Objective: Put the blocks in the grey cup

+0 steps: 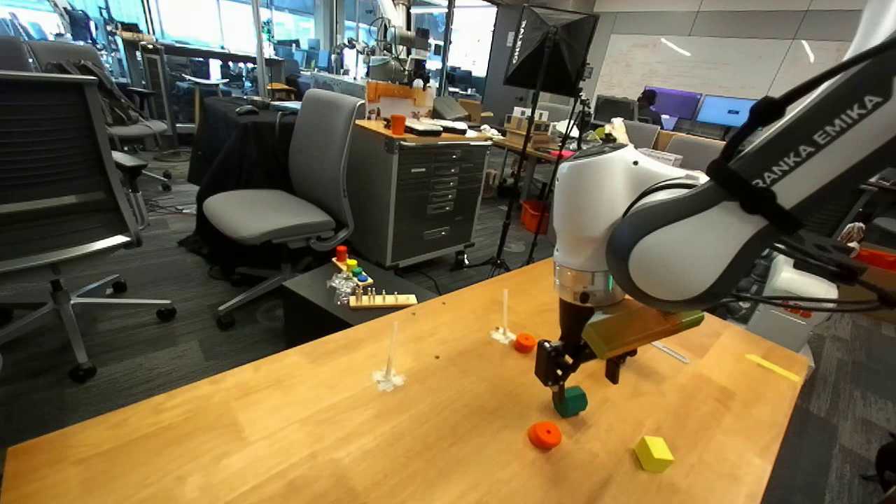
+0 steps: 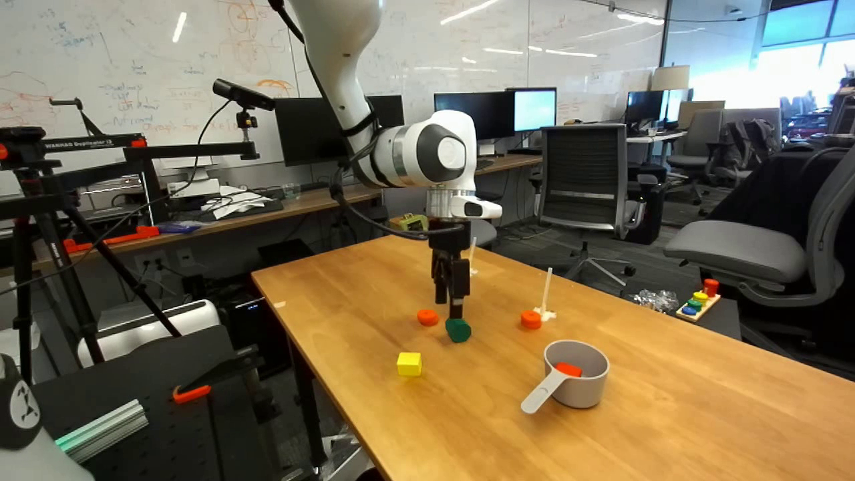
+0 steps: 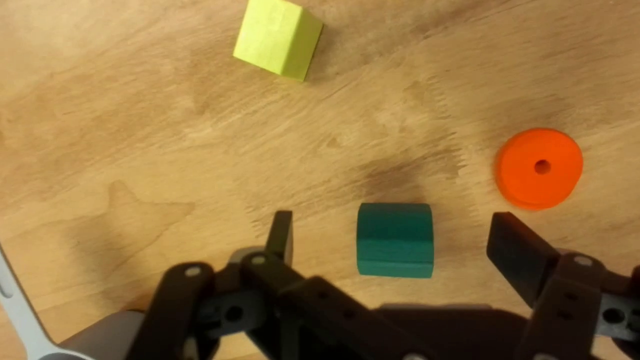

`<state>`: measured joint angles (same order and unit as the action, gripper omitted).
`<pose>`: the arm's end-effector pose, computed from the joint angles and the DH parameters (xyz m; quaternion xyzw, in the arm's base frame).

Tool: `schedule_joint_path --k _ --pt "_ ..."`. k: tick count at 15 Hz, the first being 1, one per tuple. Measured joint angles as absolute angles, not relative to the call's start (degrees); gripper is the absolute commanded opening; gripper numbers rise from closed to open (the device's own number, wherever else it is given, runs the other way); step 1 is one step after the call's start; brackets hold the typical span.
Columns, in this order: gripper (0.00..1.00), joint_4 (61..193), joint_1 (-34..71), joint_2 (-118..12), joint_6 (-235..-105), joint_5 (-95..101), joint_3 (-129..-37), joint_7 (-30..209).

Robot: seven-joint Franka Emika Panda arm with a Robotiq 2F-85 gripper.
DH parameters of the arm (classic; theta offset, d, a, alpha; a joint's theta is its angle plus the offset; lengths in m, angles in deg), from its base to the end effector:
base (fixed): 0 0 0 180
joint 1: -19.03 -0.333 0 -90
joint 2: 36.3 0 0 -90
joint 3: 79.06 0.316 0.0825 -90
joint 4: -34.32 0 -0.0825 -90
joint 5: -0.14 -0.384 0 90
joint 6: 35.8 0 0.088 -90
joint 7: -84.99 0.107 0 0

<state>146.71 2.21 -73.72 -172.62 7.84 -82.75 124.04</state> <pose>0.5692 0.1309 0.1202 0.9779 -0.1654 -0.0750 0.1038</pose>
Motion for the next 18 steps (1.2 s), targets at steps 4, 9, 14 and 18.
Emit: schedule_joint_path --k 4,9,14,18 --pt "1.0 144.66 3.22 -75.96 -172.61 7.52 -82.75 122.09" --pt "1.0 141.37 3.67 -78.77 -172.56 6.37 -82.67 119.55" --pt "0.68 139.48 3.78 -81.03 -172.31 5.23 -82.61 117.53" --pt "0.35 139.09 4.54 -81.76 -172.23 4.19 -82.61 116.27"
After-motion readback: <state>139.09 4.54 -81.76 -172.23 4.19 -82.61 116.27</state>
